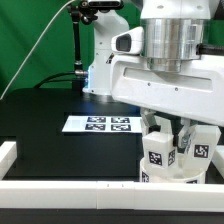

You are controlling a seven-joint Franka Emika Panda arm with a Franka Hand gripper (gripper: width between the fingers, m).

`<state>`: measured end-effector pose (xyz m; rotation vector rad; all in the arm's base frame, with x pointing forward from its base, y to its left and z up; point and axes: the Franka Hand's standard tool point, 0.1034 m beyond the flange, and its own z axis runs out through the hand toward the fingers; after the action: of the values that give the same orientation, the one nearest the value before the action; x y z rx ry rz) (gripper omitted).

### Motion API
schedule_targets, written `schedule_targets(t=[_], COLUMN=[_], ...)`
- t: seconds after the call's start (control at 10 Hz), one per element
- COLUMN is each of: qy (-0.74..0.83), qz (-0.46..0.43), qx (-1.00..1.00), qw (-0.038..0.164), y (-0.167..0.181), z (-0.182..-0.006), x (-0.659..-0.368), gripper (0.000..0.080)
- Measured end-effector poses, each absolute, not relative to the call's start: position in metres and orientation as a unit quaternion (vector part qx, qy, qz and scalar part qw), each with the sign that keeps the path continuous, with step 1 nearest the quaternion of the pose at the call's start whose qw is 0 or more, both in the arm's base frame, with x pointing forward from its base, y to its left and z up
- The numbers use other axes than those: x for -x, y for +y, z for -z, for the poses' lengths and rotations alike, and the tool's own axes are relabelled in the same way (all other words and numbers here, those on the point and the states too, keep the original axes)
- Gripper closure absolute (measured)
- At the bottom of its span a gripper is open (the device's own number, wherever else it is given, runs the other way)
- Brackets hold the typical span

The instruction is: Assemble stool

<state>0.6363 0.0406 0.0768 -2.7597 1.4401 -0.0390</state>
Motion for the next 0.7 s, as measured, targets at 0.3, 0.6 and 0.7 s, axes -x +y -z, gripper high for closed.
schedule_targets(t=[0.3,0.6,0.7], qy=[0.547,0.604,0.604], qz=[0.012,0.005,0.005], qx=[0.837,0.797,0.797], qw=[0.024,0.022,0.022], y=[0.0415,0.0440,0.0440], z=[-0.0772,-0.0768,-0.0767], x=[-0.6380,-0.6364,-0.6364], gripper=[0.0458,0.0458,0.0458])
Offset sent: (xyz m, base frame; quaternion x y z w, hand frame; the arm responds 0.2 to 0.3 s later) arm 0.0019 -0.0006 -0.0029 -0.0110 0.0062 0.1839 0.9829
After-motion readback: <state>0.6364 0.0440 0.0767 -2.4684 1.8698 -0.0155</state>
